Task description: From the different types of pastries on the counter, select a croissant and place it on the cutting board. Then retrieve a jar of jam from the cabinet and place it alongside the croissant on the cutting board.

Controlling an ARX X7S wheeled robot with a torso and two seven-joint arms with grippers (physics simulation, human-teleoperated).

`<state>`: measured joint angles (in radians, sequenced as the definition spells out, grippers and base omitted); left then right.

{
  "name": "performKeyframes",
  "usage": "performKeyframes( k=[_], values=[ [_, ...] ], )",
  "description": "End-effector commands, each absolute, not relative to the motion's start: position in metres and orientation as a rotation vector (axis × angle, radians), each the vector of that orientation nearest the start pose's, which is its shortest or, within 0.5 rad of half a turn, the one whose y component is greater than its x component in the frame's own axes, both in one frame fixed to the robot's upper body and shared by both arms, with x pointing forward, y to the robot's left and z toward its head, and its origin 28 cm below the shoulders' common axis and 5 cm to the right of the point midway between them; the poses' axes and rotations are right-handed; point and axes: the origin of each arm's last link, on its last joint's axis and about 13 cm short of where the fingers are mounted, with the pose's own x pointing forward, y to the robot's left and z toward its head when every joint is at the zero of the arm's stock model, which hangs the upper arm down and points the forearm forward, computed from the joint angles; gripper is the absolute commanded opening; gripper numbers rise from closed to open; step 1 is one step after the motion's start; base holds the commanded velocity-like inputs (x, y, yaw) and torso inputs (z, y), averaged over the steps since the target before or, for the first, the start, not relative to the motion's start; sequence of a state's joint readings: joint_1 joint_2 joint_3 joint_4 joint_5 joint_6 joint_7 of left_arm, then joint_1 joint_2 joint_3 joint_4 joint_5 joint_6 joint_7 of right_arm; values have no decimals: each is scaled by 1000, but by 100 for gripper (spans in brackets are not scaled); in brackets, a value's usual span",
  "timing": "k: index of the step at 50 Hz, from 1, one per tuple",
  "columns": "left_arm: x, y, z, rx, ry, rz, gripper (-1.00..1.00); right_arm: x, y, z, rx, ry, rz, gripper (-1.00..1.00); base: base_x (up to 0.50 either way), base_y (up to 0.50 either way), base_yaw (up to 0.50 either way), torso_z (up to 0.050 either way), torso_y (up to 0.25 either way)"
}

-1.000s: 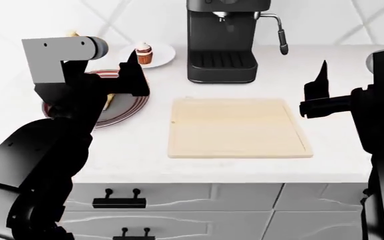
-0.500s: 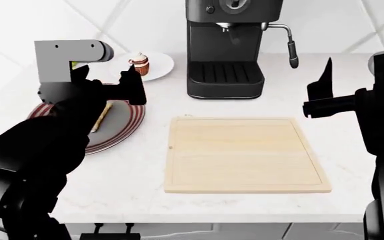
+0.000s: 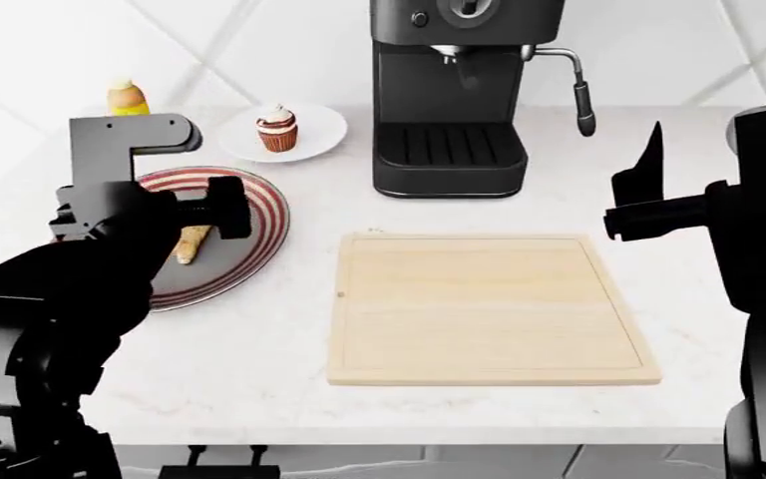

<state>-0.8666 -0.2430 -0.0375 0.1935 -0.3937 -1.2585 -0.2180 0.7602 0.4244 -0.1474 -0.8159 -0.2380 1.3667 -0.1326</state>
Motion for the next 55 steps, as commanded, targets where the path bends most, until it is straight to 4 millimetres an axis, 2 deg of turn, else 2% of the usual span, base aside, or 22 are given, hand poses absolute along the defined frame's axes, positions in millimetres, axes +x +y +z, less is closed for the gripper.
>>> performKeyframes(
  k=[1, 26, 35, 55],
  values=[
    [311, 259, 209, -25, 245, 105, 100, 231, -168, 260, -471, -187, -252, 100, 0, 0, 0, 0, 0],
    [315, 259, 195, -6, 299, 121, 100, 231, -171, 256, -467, -172, -260, 100, 0, 0, 0, 0, 0],
    [326, 259, 191, -16, 327, 152, 100, 231, -172, 254, -465, -167, -264, 100, 0, 0, 0, 0, 0],
    [329, 259, 184, -27, 357, 157, 100, 228, -175, 253, -463, -160, -272, 100, 0, 0, 0, 0, 0]
  ],
)
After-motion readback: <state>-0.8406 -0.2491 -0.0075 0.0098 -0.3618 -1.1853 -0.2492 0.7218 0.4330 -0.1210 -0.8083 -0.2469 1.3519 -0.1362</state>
